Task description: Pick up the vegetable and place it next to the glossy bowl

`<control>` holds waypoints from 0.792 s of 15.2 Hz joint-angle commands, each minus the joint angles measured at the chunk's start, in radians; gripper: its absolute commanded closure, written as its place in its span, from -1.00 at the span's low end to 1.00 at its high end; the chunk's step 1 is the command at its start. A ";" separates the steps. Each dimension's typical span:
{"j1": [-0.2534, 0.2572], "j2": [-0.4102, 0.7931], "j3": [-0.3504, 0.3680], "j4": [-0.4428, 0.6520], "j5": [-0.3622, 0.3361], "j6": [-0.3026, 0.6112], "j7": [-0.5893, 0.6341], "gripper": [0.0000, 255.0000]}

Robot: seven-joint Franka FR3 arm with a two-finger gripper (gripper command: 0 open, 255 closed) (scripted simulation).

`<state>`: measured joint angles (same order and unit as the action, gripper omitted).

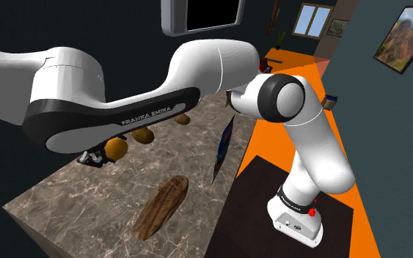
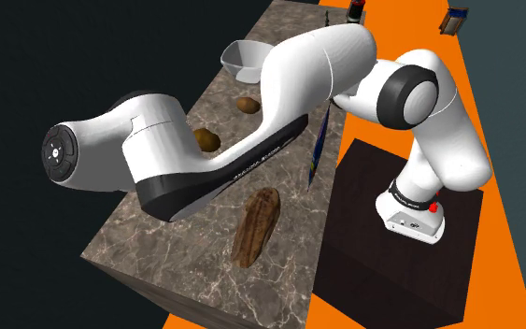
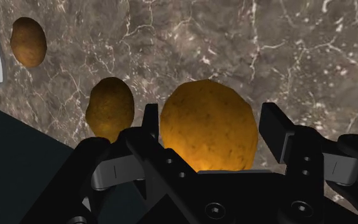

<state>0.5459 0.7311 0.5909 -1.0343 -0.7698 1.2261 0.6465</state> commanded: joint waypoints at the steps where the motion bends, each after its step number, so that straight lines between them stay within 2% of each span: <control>1: 0.008 -0.003 -0.001 0.025 -0.002 -0.023 -0.013 1.00; 8: 0.054 0.018 -0.015 0.154 -0.023 -0.107 -0.067 1.00; 12: -0.118 -0.145 0.017 -0.127 0.032 0.015 -0.068 1.00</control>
<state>0.4654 0.6196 0.6036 -1.1062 -0.7484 1.2143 0.5851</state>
